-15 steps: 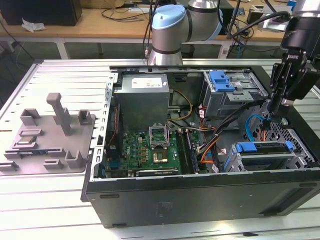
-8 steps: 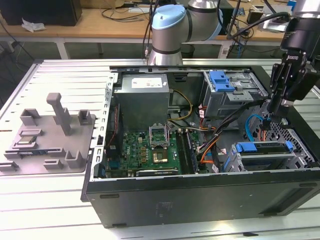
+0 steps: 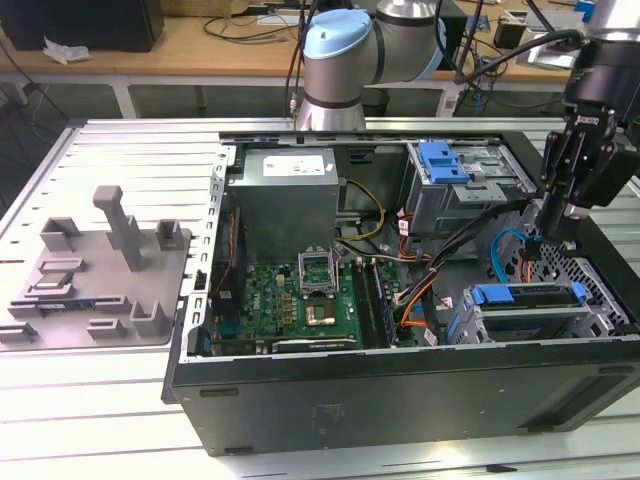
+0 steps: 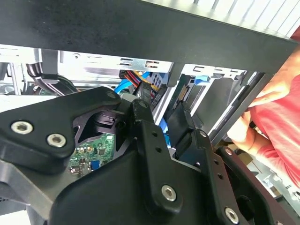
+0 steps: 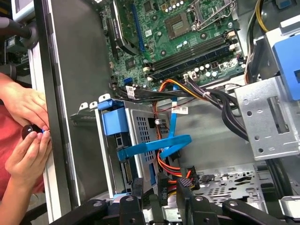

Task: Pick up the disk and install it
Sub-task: 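Insert the first disk wire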

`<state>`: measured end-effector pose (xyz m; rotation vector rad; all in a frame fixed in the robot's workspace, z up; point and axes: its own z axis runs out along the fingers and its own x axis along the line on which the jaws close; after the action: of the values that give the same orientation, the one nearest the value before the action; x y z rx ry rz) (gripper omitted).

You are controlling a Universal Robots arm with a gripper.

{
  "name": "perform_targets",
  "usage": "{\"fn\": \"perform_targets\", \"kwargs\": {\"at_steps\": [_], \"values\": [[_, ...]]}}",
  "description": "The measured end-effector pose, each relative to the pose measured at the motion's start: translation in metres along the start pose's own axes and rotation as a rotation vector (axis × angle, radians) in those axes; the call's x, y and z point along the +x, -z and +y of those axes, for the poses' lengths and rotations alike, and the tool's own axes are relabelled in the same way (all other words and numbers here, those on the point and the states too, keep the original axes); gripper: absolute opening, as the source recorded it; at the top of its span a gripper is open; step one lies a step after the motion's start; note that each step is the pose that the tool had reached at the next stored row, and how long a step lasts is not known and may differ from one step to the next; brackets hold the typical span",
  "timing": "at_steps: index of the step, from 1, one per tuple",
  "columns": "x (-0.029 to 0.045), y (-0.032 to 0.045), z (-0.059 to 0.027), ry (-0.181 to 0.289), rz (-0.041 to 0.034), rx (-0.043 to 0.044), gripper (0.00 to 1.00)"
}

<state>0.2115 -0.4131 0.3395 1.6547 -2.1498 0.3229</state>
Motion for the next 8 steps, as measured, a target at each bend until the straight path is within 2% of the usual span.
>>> {"fn": "perform_targets", "kwargs": {"at_steps": [8], "values": [[-0.0004, -0.0017, 0.0009, 0.001, 0.0003, 0.0003, 0.41]]}}
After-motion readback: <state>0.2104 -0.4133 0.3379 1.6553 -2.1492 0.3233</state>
